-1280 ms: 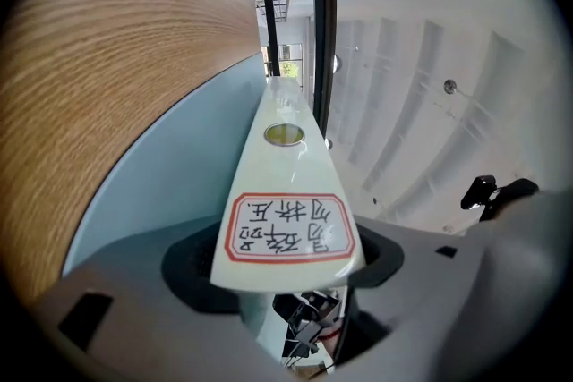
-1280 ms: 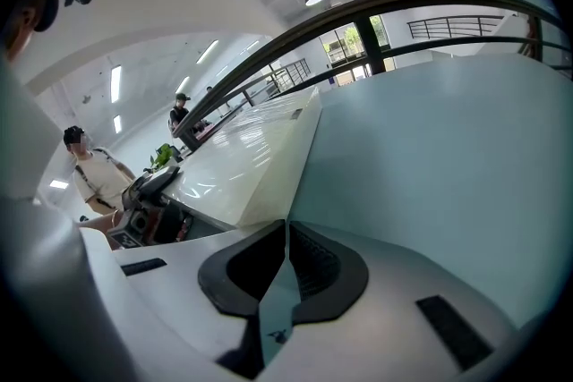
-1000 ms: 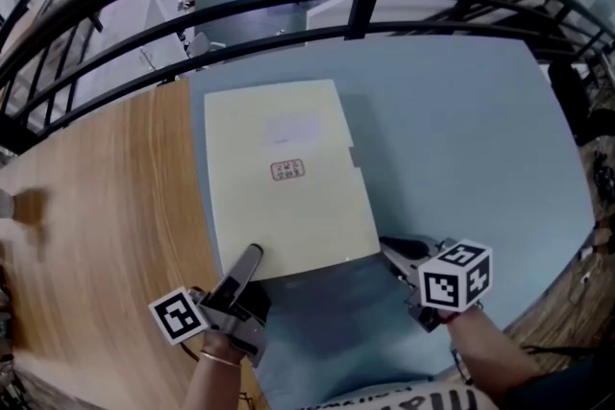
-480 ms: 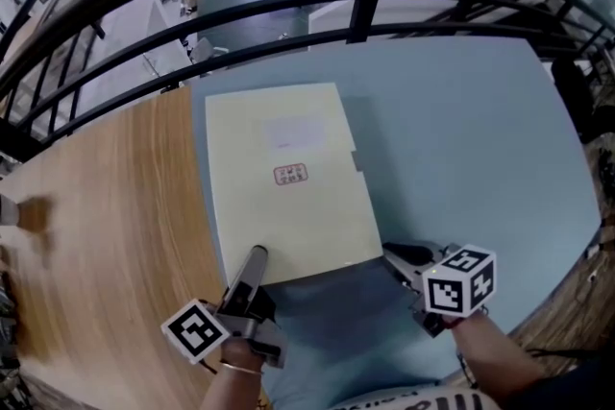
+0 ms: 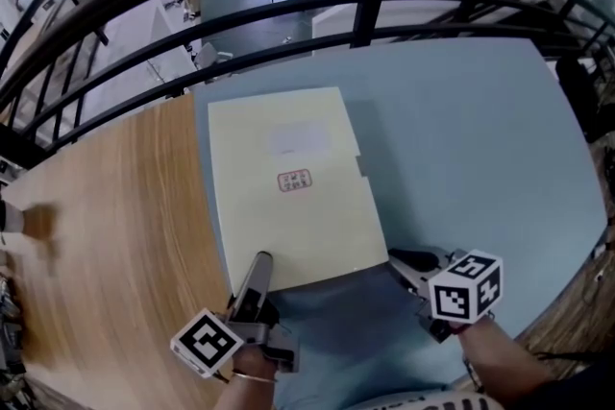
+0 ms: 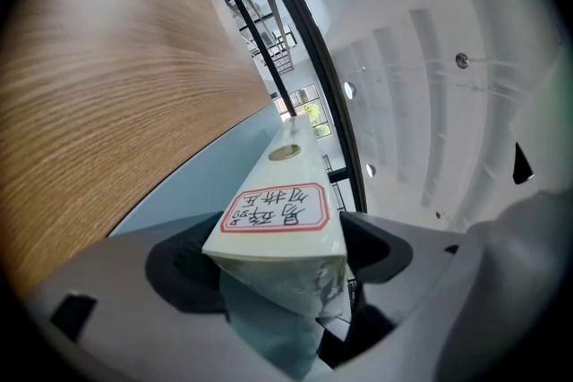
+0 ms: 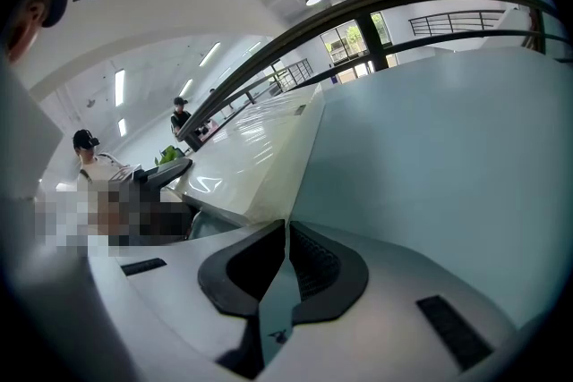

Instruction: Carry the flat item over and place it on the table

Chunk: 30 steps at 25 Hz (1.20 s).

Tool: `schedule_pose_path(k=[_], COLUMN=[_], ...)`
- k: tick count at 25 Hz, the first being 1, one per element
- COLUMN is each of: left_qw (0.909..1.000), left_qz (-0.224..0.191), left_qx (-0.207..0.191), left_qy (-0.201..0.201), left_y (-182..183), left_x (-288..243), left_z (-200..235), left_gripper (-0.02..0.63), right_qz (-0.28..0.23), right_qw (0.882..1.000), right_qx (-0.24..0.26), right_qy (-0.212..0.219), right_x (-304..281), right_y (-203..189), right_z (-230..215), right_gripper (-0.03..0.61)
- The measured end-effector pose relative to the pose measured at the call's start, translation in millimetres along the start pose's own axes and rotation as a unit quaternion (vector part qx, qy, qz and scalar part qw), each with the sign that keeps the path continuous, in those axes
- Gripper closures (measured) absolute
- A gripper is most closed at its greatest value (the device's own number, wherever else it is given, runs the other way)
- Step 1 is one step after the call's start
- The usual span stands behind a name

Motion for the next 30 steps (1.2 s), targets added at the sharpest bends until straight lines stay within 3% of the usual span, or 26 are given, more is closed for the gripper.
schedule_pose_path(k=[4,12,19,24,30], left_qw=[0.9984,0.9941,0.9863,0.9753,0.9732], left_qz=[-0.015,-0.037,-0.066,-0.083,-0.087], left_qx=[-0.035,-0.082,-0.137,-0.193,-0.202], left_qy=[0.042,0.061,0.064,0.070,0.067], left_y=[2,8,17,23,24], left_x=[6,8,11,13,13], left_z=[6,6,0,-3,-3], left_gripper=[0.222,0.210,0.203,0.196,0.195], right_qz=[-0.001,-0.004,-0.006,-0.011,-0.014], right_qw=[1.000,1.000,1.000,1.000,1.000], right_qx=[0.000,0.004,0.006,0.007,0.007], right_qy=[0.003,0.009,0.009,0.006,0.004], right_x=[1,2,6,11,13], right_y=[0,-3,-3,-3,-4], right_z=[0,-1,-2,-6,-7], right_gripper=[0.535,0.535,0.535,0.535,0.535])
Point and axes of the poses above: the fingertips, and each gripper's own axes: x backward along the fingers, z to its left, y out of its top, the point moved 2 cm from there along x, backward along the fingers, and after that the axes turned 3 degrees about -x, right-handed, at the moved point
